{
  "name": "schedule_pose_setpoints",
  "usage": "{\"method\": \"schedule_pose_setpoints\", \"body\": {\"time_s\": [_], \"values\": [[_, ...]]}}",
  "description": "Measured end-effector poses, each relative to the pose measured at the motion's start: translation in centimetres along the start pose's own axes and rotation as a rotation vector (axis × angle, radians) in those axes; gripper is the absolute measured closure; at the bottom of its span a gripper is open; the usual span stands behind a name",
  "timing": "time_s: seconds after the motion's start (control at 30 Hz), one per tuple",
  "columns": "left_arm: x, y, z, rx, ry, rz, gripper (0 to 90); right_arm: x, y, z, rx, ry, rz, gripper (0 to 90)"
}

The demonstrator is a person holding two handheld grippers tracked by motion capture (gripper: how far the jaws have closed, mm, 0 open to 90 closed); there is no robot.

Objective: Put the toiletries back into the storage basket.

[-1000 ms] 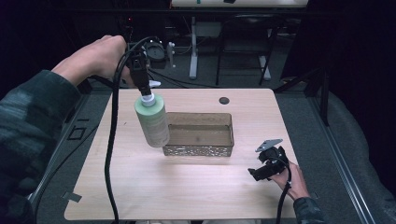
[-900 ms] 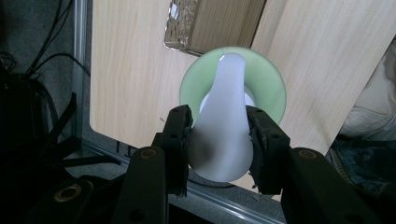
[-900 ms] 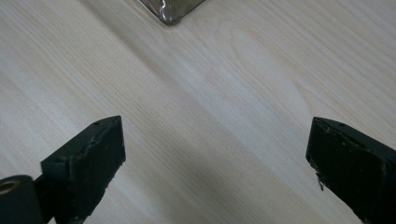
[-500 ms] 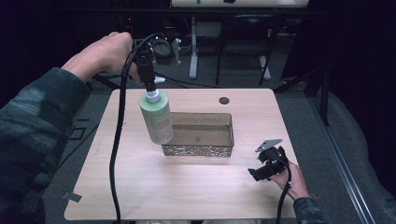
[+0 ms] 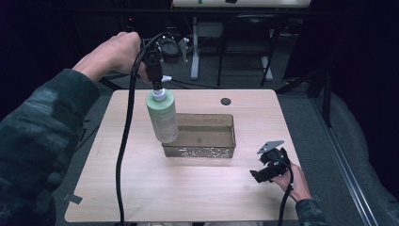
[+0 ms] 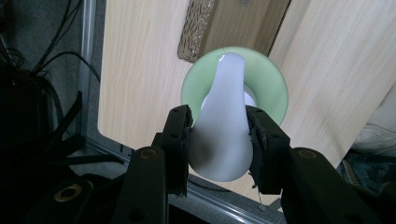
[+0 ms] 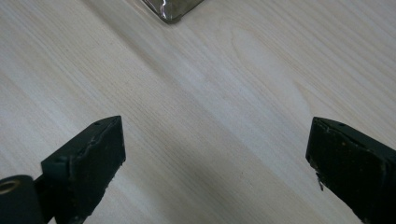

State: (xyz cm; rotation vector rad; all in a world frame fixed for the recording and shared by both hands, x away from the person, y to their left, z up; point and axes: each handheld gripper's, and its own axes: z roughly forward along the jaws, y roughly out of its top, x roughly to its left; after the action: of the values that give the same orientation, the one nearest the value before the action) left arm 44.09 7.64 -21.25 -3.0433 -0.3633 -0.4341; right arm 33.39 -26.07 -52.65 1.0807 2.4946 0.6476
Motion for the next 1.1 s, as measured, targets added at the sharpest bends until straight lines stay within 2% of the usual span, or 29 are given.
{"method": "schedule_pose_setpoints", "body": {"time_s": [0.27, 0.47, 1.1], "values": [[0.0, 0.9, 0.7, -0.003, 0.019, 0.002, 63.2, 0.1, 0.0, 0.0, 0.001, -0.002, -0.003, 4.2], [0.2, 1.1, 1.1, -0.018, 0.002, -0.002, 63.3, 0.0, 0.0, 0.0, 0.000, -0.001, -0.007, 4.2], [0.3, 2.1, 3.1, -0.019, -0.006, 0.005, 63.3, 0.2, 0.1, 0.1, 0.003, 0.002, -0.011, 4.3]]}}
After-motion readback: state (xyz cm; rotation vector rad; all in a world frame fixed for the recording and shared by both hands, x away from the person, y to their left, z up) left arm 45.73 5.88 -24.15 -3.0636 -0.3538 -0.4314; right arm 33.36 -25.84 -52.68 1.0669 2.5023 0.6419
